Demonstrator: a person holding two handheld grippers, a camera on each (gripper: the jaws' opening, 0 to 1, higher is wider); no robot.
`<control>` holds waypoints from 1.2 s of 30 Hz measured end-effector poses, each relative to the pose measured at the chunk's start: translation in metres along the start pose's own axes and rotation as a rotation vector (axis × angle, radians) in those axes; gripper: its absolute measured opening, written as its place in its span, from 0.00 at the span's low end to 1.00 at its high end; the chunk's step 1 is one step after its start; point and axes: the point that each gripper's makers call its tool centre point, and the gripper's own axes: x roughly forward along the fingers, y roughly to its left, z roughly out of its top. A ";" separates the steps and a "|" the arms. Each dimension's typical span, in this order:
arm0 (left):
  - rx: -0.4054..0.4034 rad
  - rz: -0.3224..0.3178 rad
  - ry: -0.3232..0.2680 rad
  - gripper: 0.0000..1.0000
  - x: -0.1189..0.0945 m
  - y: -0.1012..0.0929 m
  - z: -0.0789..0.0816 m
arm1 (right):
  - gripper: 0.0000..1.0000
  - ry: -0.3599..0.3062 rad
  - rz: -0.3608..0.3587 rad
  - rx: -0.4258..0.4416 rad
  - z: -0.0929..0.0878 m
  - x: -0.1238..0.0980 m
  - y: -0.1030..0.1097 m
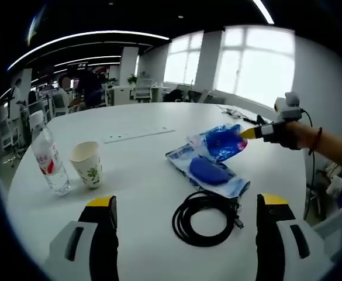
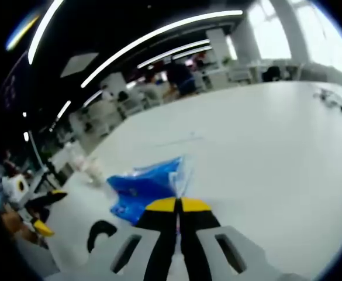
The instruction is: Arrange the tabletop items into an orderly group along one side of the table until the central work area is clear of visible clutter.
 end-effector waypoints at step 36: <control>0.038 -0.042 0.059 0.93 0.018 0.003 -0.015 | 0.00 -0.055 -0.078 0.021 0.025 0.032 -0.071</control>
